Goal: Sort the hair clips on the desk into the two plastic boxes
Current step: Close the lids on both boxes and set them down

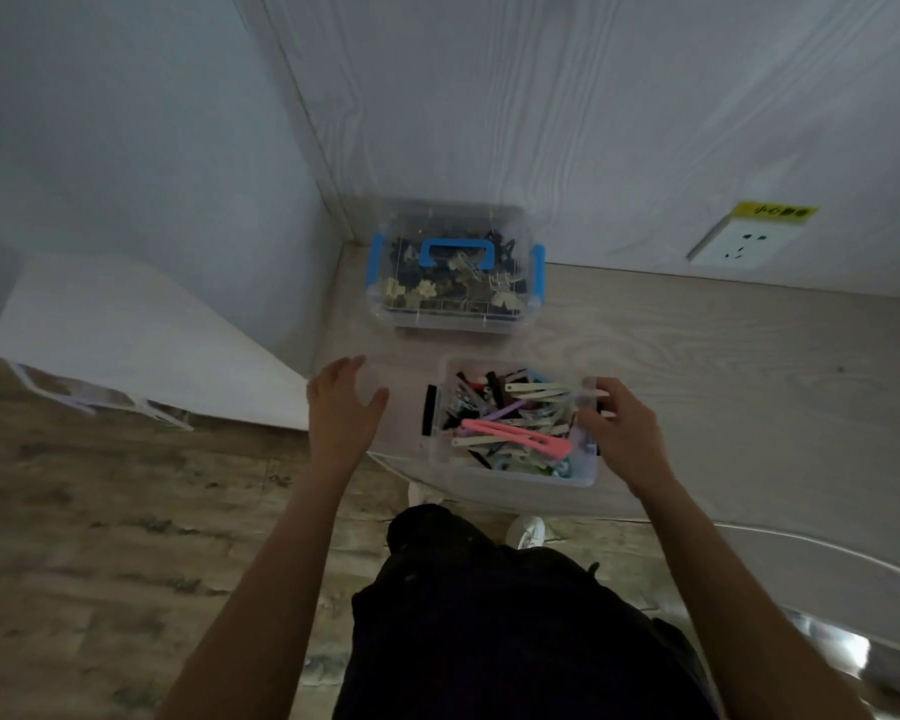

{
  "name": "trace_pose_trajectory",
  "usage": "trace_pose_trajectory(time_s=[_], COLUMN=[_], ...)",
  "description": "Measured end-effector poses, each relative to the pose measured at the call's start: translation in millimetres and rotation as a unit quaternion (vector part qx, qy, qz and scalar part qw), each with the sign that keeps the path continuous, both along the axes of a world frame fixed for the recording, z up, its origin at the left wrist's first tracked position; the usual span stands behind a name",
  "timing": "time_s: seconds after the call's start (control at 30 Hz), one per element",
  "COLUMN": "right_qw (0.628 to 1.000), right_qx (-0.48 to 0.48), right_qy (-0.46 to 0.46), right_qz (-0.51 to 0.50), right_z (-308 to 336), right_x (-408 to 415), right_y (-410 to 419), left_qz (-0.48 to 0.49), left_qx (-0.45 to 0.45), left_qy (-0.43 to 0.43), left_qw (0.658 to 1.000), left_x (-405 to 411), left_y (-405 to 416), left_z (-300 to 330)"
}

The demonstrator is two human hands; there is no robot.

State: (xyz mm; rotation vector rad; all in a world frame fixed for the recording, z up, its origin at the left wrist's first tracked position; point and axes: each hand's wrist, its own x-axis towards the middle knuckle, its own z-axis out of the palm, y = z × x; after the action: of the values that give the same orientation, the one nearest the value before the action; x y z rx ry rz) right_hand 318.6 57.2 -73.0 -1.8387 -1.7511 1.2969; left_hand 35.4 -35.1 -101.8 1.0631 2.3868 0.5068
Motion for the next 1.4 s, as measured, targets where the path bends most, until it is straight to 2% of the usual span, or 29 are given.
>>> trace_pose_trajectory(time_s=[0.07,0.1,0.23,0.37,0.47,0.57,0.67,0.77,0.9,0.97,1.13,1.27,1.4], right_qw=[1.000,1.000,0.999,0.996,0.994,0.992,0.990,0.992,0.994,0.991,0.987,0.987,0.993], right_qx=[0.003,0.001,-0.003,-0.012,-0.022,0.009,0.046,0.039,0.015,0.004,-0.008,-0.017,-0.002], right_qy=[-0.015,-0.019,-0.005,0.017,0.043,0.060,0.043,0.047,0.076,0.109,0.134,0.135,0.100], right_qz=[-0.007,-0.013,-0.051,-0.085,-0.094,-0.113,-0.126,-0.112,-0.082,-0.076,-0.094,-0.089,-0.057], right_z=[-3.2,-5.6,-14.2,-17.0,-16.2,-15.9,-13.7,-11.4,-10.8,-8.7,-8.6,-5.8,-9.9], right_x=[12.0,17.0,29.3,36.1,37.8,44.2,52.0,57.9,55.9,52.8,61.6,66.3,68.9], right_y=[-0.2,-0.4,-2.0,-2.3,-1.1,-0.9,-0.2,2.7,7.8,9.0,7.6,2.4,0.7], left_qz=[-0.006,-0.006,0.017,0.058,0.093,0.106,0.122,0.115,0.136,0.136,0.135,0.098,0.044], left_qx=[-0.086,-0.100,-0.083,-0.078,0.000,0.130,0.237,0.277,0.334,0.328,0.236,0.162,0.157], left_qy=[0.002,-0.001,-0.023,-0.110,-0.161,-0.104,-0.072,-0.020,-0.049,-0.094,-0.214,-0.144,-0.051], left_qw=[0.996,0.995,0.996,0.989,0.983,0.980,0.961,0.954,0.932,0.930,0.938,0.971,0.985], left_x=[-1.6,-0.2,0.3,2.8,11.2,28.0,43.4,52.5,68.3,79.6,129.2,152.9,160.9], left_y=[-4.1,-5.0,-3.0,0.8,1.5,-0.2,-2.3,-5.9,-5.1,4.2,32.9,43.7,44.0], left_z=[-11.3,-13.9,-17.2,-17.9,-8.3,16.7,51.4,79.8,104.7,102.5,57.3,30.4,25.2])
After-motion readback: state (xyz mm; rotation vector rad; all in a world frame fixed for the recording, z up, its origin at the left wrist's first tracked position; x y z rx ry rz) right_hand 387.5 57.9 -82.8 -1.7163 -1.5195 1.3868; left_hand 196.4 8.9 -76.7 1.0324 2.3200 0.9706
